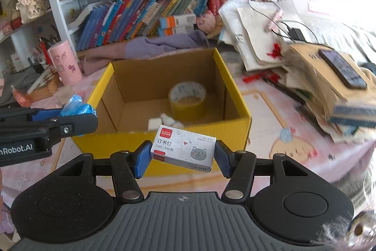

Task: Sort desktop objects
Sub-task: 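Open the right tool over the yellow box while the left tool releases the blue block, then withdraw both open tools from the yellow box toward the beige cube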

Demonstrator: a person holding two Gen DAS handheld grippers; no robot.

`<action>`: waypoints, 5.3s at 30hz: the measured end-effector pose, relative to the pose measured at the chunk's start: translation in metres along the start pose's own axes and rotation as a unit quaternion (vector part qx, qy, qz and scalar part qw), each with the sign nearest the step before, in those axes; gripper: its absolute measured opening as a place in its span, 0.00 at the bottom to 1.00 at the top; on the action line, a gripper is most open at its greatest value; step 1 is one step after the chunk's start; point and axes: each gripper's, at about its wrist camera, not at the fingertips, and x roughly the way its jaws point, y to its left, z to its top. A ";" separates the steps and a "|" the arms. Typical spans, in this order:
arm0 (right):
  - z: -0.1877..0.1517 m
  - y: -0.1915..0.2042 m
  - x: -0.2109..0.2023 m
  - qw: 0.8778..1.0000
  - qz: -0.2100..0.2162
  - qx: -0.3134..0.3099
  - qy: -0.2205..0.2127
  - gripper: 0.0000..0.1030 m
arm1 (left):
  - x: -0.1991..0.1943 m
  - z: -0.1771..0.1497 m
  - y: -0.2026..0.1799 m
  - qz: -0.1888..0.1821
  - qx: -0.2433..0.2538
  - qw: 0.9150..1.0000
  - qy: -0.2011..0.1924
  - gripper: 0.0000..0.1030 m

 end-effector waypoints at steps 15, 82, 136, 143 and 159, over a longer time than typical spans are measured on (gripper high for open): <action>0.039 -0.013 0.077 0.993 0.061 -0.101 0.014 0.53 | 0.068 0.024 0.000 0.057 0.030 0.997 0.031 0.37; 0.037 -0.003 0.036 0.988 0.046 -0.143 -0.030 0.59 | -0.013 -0.002 0.014 0.143 -0.053 0.987 -0.050 0.81; -0.114 0.177 -0.029 0.997 0.012 -0.067 0.042 0.60 | -0.156 -0.131 0.117 0.151 -0.029 0.988 0.031 0.81; -0.115 0.197 -0.024 0.995 0.029 -0.088 0.039 0.60 | -0.165 -0.134 0.130 0.166 -0.039 0.985 0.027 0.81; -0.106 0.236 -0.015 0.987 0.070 -0.145 0.028 0.59 | -0.177 -0.136 0.156 0.193 -0.061 0.979 0.010 0.81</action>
